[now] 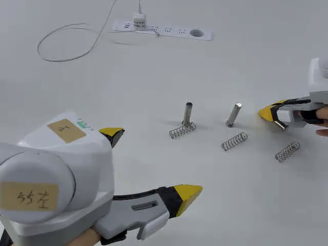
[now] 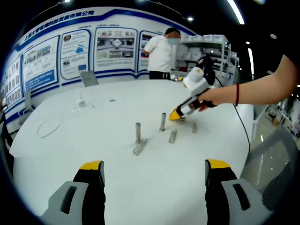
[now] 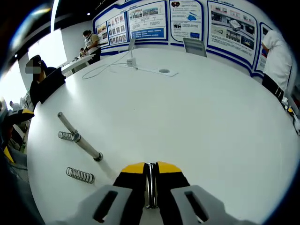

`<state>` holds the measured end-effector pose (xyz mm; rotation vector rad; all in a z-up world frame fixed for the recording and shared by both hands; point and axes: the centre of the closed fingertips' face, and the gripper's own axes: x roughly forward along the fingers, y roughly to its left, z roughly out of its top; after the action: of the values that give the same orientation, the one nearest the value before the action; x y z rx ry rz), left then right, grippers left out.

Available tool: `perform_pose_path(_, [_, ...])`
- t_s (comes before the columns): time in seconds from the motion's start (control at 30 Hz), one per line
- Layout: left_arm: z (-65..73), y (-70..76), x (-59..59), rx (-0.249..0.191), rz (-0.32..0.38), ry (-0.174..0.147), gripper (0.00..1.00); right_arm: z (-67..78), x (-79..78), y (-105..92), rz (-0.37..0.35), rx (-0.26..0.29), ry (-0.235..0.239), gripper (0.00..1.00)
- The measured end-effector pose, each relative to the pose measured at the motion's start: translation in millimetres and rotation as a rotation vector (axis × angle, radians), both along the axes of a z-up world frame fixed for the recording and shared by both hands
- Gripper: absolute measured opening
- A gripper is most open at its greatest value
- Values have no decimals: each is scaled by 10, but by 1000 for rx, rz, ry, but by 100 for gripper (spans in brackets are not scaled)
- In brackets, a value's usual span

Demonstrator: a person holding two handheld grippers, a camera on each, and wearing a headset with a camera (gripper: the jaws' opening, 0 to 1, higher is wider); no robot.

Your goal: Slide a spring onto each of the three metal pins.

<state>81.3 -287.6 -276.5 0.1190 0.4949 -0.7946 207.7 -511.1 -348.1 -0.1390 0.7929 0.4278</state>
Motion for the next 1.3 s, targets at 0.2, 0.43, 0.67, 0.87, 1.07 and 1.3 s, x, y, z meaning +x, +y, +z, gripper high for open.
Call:
perform_pose_path(0.2, [3, 12, 10, 4, 4, -3, 90, 33, -47, 5, -6, 4, -1, 9])
perform_pose_path(0.43, [21, 7, 10, 2, 2, -11, 90, 164, -53, 10, -24, 18, -32, 9])
perform_pose_path(0.67, [36, -9, 1, -6, -3, -12, 89, 266, -123, 19, -23, 10, -48, 9])
perform_pose_path(0.87, [37, -21, -7, -7, -9, -9, 89, 379, -170, 23, -24, 10, -73, 9])
perform_pose_path(1.07, [55, -20, 1, -11, -7, -15, 89, 432, -237, 10, -22, -12, -83, 9])
perform_pose_path(1.3, [83, -41, -3, -34, -9, -15, 89, 478, -312, -16, -25, -33, -93, 9])
